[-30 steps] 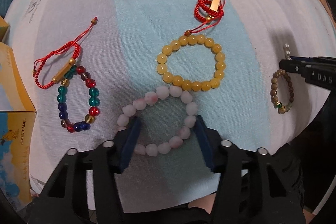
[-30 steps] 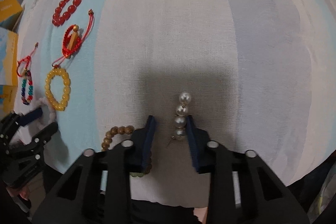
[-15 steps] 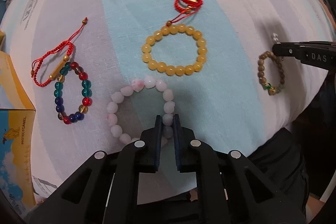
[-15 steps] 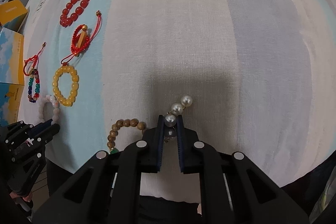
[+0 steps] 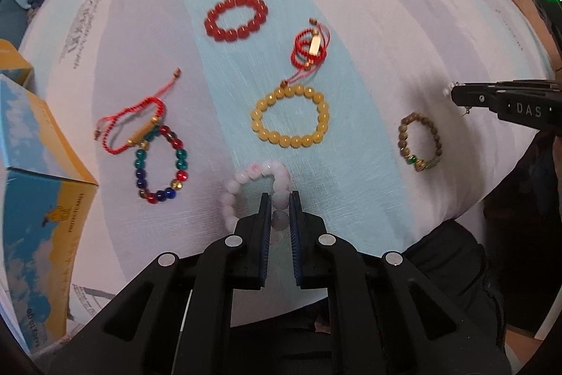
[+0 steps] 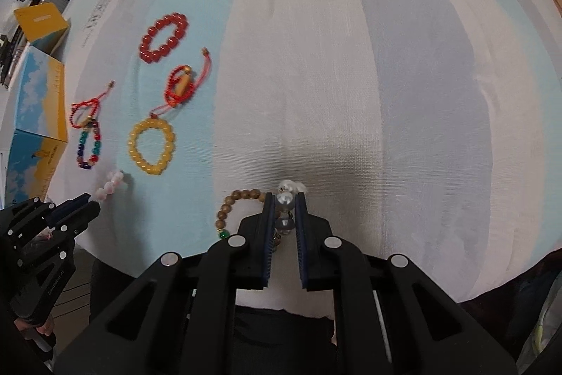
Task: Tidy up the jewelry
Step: 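Lift the pearls with the right tool while the left tool carries the pink-white bracelet into the box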
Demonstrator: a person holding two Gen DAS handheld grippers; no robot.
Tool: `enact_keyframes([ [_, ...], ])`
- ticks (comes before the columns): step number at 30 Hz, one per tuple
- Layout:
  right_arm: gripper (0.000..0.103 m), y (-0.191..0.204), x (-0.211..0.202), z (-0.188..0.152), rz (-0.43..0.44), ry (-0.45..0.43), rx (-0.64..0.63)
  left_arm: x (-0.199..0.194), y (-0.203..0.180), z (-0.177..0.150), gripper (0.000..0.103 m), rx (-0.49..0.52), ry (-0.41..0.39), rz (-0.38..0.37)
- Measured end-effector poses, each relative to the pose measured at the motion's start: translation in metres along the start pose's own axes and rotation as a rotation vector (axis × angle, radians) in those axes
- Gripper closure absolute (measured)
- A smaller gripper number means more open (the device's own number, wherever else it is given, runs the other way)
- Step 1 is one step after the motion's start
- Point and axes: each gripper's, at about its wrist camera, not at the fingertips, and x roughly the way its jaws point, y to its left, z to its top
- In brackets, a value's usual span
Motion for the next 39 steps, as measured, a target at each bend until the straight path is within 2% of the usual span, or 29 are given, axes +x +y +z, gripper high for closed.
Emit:
enact_keyframes([
  [5, 0.093, 0.013, -0.027, -0.004, -0.004, -0.044, -0.014, -0.025, 0.001, 0.008, 0.094, -0.017, -0.042, 0.004],
  [15, 0.093, 0.053, -0.066, -0.009, -0.045, -0.156, -0.083, -0.080, 0.027, 0.011, 0.094, -0.101, -0.203, 0.029],
  [31, 0.093, 0.170, -0.118, -0.005, -0.029, -0.307, -0.234, -0.145, 0.096, -0.009, 0.093, -0.207, -0.329, 0.076],
  [39, 0.093, 0.247, -0.144, -0.002, 0.000, -0.362, -0.333, -0.186, 0.146, -0.032, 0.093, -0.278, -0.384, 0.122],
])
